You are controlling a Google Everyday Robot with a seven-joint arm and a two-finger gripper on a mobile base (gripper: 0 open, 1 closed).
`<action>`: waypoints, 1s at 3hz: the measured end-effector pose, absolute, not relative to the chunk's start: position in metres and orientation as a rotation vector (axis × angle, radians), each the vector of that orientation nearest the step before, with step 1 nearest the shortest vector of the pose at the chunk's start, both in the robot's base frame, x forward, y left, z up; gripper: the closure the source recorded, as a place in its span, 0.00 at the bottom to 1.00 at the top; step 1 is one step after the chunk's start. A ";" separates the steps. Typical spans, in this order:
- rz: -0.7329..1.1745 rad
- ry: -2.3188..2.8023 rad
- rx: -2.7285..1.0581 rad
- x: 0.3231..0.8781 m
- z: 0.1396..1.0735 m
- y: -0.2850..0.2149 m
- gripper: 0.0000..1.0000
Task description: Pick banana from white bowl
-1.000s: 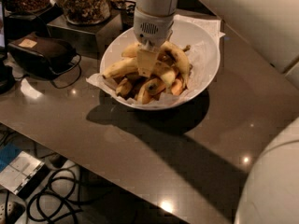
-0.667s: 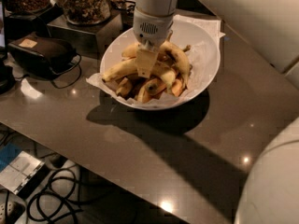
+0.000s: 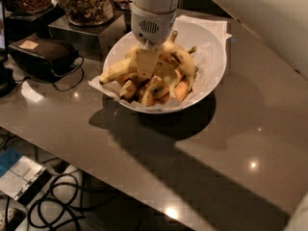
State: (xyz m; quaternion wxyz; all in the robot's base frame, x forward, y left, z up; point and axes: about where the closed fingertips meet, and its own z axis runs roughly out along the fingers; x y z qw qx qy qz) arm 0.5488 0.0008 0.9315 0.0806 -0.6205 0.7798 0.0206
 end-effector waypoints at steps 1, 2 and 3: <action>0.034 2.300 -1.860 0.536 0.948 0.009 1.00; 0.034 2.215 -1.915 0.517 0.971 0.024 1.00; 0.035 2.200 -1.900 0.522 0.971 0.028 1.00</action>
Offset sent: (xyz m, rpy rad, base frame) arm -0.0668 0.0304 0.0672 -0.0044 -0.0463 0.1622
